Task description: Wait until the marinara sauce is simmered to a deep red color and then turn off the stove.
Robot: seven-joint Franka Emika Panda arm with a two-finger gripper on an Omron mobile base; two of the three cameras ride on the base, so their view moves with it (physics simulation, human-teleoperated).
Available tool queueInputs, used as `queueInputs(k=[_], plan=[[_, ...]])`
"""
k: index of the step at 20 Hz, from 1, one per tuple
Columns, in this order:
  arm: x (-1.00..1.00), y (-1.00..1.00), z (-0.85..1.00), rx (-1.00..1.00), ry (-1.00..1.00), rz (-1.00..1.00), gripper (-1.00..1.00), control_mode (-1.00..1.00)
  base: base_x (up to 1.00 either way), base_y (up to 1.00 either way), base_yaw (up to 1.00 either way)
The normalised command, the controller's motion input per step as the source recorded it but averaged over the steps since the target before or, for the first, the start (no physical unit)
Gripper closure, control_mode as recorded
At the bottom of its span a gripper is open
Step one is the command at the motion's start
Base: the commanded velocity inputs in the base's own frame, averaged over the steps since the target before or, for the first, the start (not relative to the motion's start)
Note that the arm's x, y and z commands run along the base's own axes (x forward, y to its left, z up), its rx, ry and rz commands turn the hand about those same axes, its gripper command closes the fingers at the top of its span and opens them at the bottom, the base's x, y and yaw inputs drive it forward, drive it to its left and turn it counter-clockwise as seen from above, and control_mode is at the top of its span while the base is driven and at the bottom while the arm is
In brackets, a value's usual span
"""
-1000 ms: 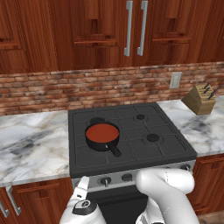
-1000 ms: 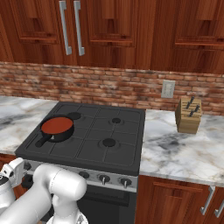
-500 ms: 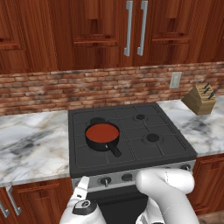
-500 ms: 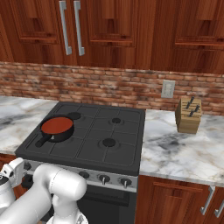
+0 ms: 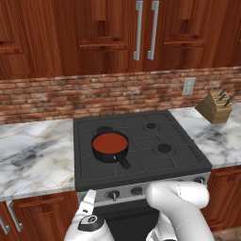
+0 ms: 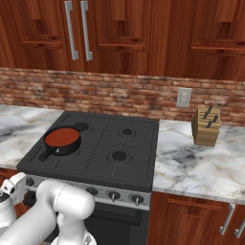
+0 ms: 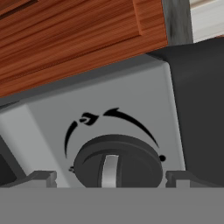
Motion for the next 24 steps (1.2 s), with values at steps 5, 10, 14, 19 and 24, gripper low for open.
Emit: queueInputs(k=[5, 10, 14, 19, 24], plan=[[0.00, 0.00, 0.00, 0.00, 0.00, 0.00, -1.00, -1.00, 0.00, 0.00, 0.00], [0.00, 0.00, 0.00, 0.00, 0.00, 0.00, -1.00, -1.00, 0.00, 0.00, 0.00], [0.00, 0.00, 0.00, 0.00, 0.00, 0.00, -1.00, -1.00, 0.00, 0.00, 0.00], [0.00, 0.00, 0.00, 0.00, 0.00, 0.00, -1.00, -1.00, 0.00, 0.00, 0.00], [0.00, 0.00, 0.00, 0.00, 0.00, 0.00, -1.00, -1.00, 0.00, 0.00, 0.00]])
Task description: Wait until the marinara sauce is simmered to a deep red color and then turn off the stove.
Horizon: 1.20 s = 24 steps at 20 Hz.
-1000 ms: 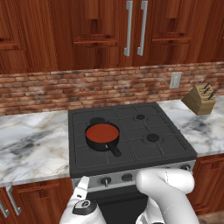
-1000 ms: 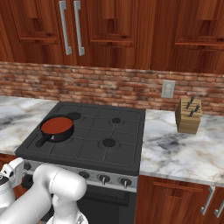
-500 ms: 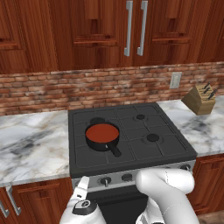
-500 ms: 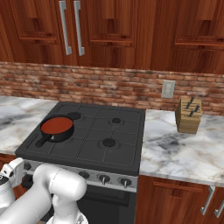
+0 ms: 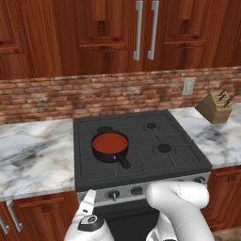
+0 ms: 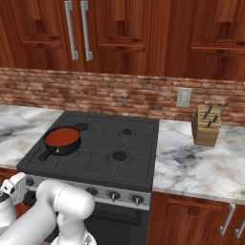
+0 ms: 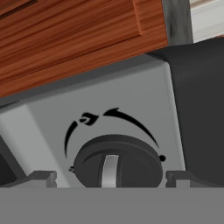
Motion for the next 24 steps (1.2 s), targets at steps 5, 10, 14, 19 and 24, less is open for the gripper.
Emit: queueInputs(k=[5, 10, 14, 19, 24], plan=[[0.00, 0.00, 0.00, 0.00, 0.00, 0.00, -1.00, -1.00, 0.00, 0.00, 0.00], [0.00, 0.00, 0.00, 0.00, 0.00, 0.00, -1.00, -1.00, 0.00, 0.00, 0.00], [0.00, 0.00, 0.00, 0.00, 0.00, 0.00, -1.00, -1.00, 0.00, 0.00, 0.00], [0.00, 0.00, 0.00, 0.00, 0.00, 0.00, -1.00, -1.00, 0.00, 0.00, 0.00], [0.00, 0.00, 0.00, 0.00, 0.00, 0.00, -1.00, -1.00, 0.00, 0.00, 0.00]])
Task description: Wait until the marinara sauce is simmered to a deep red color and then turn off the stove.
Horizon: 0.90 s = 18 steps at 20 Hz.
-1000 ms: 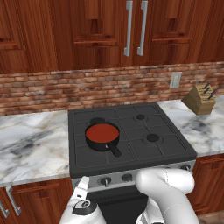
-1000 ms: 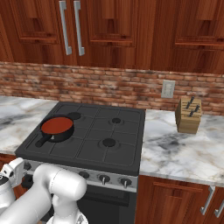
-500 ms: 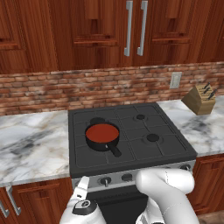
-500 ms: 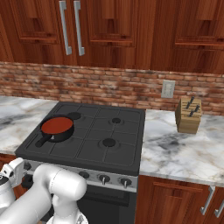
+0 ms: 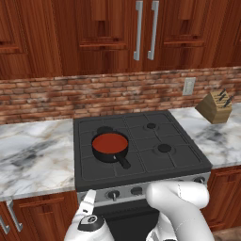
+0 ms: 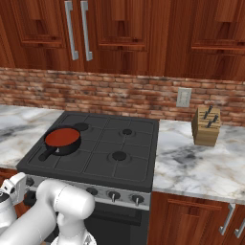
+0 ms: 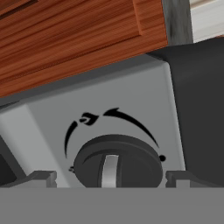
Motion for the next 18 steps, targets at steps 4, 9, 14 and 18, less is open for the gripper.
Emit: queueInputs(k=[4, 9, 14, 18], plan=[[0.00, 0.00, 0.00, 0.00, 0.00, 0.00, -1.00, -1.00, 0.00, 0.00, 0.00], [0.00, 0.00, 0.00, 0.00, 0.00, 0.00, -1.00, -1.00, 0.00, 0.00, 0.00], [0.00, 0.00, 0.00, 0.00, 0.00, 0.00, -1.00, -1.00, 0.00, 0.00, 0.00], [0.00, 0.00, 0.00, 0.00, 0.00, 0.00, -1.00, -1.00, 0.00, 0.00, 0.00]])
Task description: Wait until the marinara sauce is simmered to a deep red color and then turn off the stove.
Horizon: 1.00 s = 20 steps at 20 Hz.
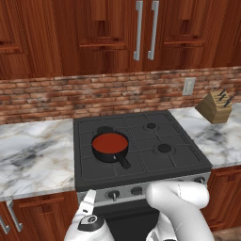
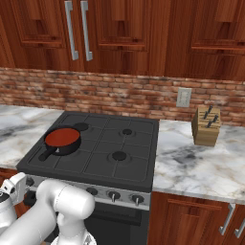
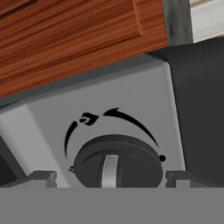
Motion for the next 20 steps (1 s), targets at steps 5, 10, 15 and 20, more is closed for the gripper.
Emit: queueInputs(k=[5, 10, 15, 20], plan=[[0.00, 0.00, 0.00, 0.00, 0.00, 0.00, -1.00, -1.00, 0.00, 0.00, 0.00], [0.00, 0.00, 0.00, 0.00, 0.00, 0.00, -1.00, -1.00, 0.00, 0.00, 0.00], [0.00, 0.00, 0.00, 0.00, 0.00, 0.00, -1.00, -1.00, 0.00, 0.00, 0.00], [0.00, 0.00, 0.00, 0.00, 0.00, 0.00, -1.00, -1.00, 0.00, 0.00, 0.00]])
